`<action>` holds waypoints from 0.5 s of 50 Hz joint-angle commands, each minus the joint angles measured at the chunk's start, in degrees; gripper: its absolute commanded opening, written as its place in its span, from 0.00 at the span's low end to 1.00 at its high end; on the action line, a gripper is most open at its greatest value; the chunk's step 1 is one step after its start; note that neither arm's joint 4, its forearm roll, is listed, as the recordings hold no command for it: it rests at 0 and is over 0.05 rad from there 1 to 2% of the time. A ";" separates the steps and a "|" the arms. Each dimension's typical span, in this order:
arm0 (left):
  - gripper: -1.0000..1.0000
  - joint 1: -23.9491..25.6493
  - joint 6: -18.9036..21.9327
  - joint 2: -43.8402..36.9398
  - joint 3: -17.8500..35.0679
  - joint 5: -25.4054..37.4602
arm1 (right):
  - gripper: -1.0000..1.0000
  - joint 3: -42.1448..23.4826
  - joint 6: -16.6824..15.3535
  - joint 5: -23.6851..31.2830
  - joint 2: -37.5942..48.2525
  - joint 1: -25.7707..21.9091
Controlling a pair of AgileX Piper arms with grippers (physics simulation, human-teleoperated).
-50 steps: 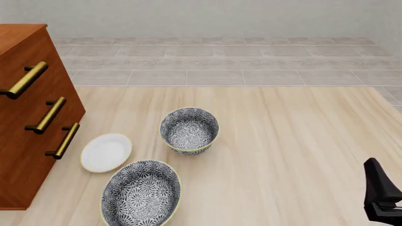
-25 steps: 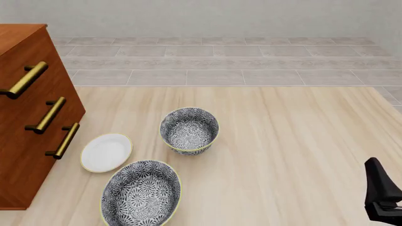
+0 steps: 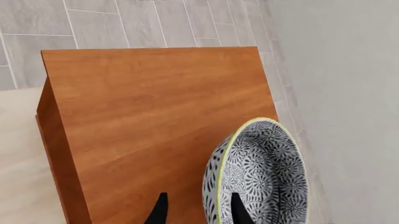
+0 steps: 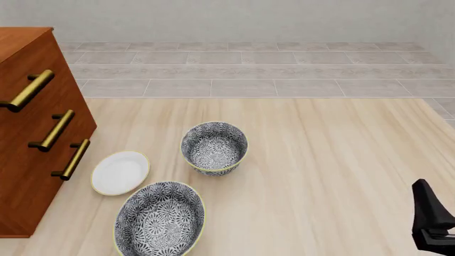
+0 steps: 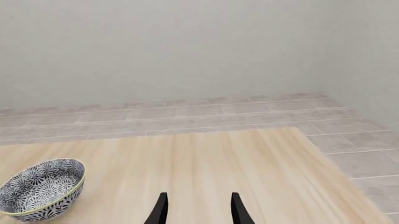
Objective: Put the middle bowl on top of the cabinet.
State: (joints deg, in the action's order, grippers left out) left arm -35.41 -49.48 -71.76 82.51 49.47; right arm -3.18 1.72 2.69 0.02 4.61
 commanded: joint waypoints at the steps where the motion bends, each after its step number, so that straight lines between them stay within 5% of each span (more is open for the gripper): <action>1: 1.00 0.80 -1.47 1.67 0.19 -0.14 | 1.00 0.28 0.02 -0.10 0.00 -0.16; 25: 1.00 1.44 -3.16 7.13 2.05 0.37 | 1.00 0.19 0.09 -0.03 0.01 0.06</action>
State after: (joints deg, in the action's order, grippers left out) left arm -34.10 -51.75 -66.81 84.08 49.46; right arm -2.95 1.71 2.64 0.02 4.61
